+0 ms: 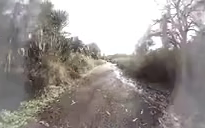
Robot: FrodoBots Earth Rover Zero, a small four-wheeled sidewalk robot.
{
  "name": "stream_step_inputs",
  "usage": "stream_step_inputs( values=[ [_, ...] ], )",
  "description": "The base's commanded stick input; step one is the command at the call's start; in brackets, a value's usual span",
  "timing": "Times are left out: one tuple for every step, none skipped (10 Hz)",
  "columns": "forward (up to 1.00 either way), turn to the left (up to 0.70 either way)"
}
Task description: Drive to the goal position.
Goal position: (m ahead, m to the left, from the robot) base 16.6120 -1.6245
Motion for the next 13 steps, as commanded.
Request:
stream_step_inputs(
  values=[
    [0.7, -0.35],
    [0.7, -0.35],
    [0.7, -0.35],
    [0.7, -0.35],
    [0.7, -0.35],
    [0.7, -0.35],
    [0.7, -0.35],
    [0.7, -0.35],
    [0.7, -0.17],
    [0.7, 0.0],
    [0.7, 0.0],
    [0.7, 0.0],
    [0.7, 0.0]
  ],
)
